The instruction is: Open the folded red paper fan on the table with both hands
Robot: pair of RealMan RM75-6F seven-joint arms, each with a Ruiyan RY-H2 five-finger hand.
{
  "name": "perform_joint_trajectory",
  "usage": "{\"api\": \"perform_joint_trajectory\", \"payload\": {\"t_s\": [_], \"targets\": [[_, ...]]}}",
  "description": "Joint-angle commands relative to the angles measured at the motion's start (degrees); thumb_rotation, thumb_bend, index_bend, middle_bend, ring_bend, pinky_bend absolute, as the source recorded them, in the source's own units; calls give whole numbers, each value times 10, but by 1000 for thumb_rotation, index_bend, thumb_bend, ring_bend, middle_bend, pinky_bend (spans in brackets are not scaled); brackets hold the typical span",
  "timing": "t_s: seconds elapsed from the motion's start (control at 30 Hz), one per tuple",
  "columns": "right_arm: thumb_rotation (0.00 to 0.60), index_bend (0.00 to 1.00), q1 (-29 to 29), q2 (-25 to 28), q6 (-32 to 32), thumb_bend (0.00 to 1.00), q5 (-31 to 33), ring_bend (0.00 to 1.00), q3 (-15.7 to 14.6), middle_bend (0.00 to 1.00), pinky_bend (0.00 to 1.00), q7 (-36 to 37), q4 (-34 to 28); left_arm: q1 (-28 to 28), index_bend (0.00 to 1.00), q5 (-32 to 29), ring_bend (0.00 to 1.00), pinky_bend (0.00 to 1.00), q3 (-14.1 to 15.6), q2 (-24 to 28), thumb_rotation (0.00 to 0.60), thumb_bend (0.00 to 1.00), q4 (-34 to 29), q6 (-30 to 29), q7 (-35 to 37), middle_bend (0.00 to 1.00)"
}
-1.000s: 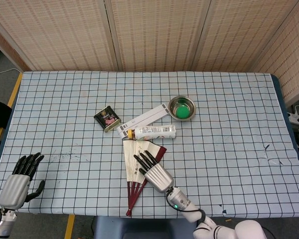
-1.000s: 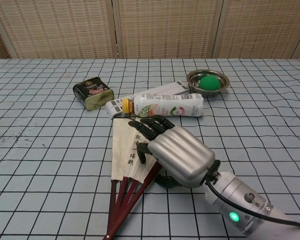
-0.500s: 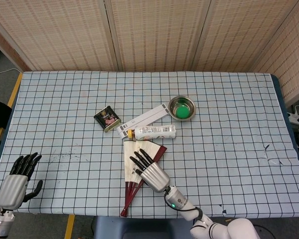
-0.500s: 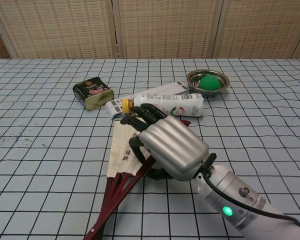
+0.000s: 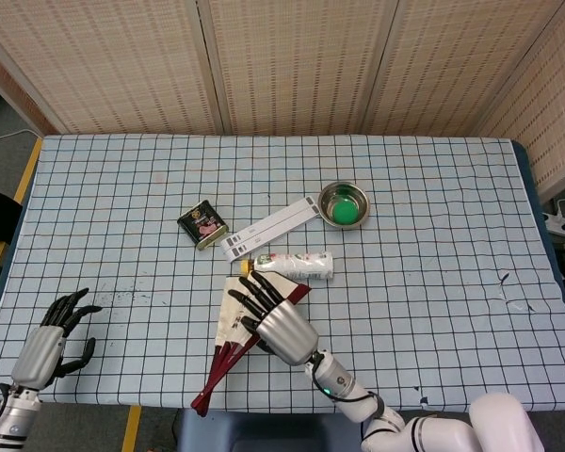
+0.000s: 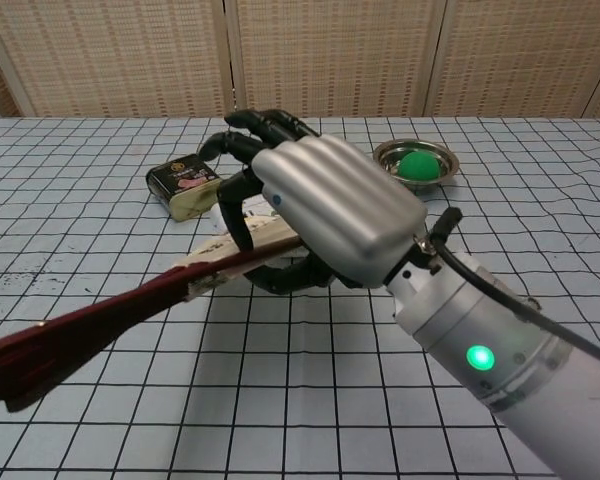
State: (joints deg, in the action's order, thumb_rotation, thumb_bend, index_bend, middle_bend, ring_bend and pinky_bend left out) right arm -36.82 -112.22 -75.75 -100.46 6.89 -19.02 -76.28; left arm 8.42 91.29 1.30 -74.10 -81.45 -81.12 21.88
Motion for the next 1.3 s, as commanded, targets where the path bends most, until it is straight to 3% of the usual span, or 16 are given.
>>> {"api": "perform_joint_trajectory", "payload": {"t_s": [0.03,0.27,0.33,0.43,0.67,0.87,0.97,1.1,1.23,1.3], "targets": [[600,779,-13,56,53,703,62,0,50,155,0,-82,-126,34,40,17,0,4,14,-49,600,456,34,50,149,0],[600,779,-21,48,77,704,110,0,74,155,0,-110,-167,57,0,22,0,0,5,-78,600,429,29,65,195,0],[600,779,-29,37,92,703,143,0,89,155,0,-124,-179,74,0,14,0,0,-5,-95,600,423,22,82,223,0],[600,779,-44,8,106,703,188,0,114,155,0,-150,-174,101,0,-11,0,0,-45,-142,600,413,35,95,226,0],[600,779,-62,-20,105,703,229,0,133,155,0,-164,-161,121,0,-35,0,0,-83,-202,600,413,33,80,228,0],[600,779,-80,-33,103,703,242,0,147,155,0,-166,-149,136,15,-6,0,0,-73,-209,600,411,0,69,228,0],[600,779,-88,-36,102,704,247,0,152,155,0,-168,-146,137,157,0,0,0,-69,-216,600,399,-8,60,218,0],[600,779,-92,-33,96,704,247,0,151,155,0,-168,-149,129,489,-4,0,0,-72,-236,600,430,-2,32,215,0],[600,779,-91,-25,89,704,247,0,147,155,0,-164,-155,121,735,-18,0,0,-79,-254,600,555,8,15,209,46],[600,779,-90,-19,87,704,247,0,144,155,0,-161,-159,117,798,-30,0,1,-87,-267,600,608,14,5,194,104]]}}
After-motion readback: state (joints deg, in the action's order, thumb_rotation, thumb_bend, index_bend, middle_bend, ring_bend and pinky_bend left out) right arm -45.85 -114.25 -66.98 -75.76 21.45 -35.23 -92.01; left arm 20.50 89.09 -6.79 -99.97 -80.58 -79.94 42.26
